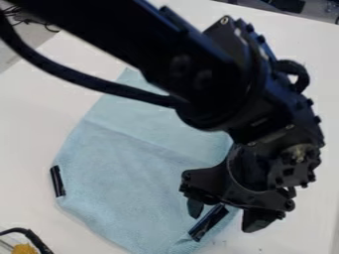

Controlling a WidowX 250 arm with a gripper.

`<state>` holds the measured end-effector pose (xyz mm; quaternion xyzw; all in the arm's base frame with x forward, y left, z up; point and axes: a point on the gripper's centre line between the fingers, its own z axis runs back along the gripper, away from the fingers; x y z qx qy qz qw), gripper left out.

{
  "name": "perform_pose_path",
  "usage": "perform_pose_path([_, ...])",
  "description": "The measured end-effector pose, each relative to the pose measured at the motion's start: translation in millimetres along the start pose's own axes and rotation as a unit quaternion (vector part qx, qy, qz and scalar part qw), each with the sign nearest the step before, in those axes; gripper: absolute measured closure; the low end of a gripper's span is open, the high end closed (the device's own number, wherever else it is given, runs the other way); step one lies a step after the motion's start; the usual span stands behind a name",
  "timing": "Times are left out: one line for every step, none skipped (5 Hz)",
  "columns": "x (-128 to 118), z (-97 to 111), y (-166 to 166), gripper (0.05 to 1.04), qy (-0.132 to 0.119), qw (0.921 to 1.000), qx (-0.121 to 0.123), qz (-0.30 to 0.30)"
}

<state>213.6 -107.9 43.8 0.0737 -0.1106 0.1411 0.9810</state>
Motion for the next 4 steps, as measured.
perform_pose_path([-5,9,-9,0.075,0.025,0.9982,-0.043,0.034])
perform_pose_path([-2,24,-12,0.080,0.067,0.9957,-0.047,0.043])
perform_pose_path([13,42,-5,0.081,0.062,0.9973,-0.034,0.021])
perform_pose_path([31,37,13,0.082,0.062,0.9974,-0.032,-0.017])
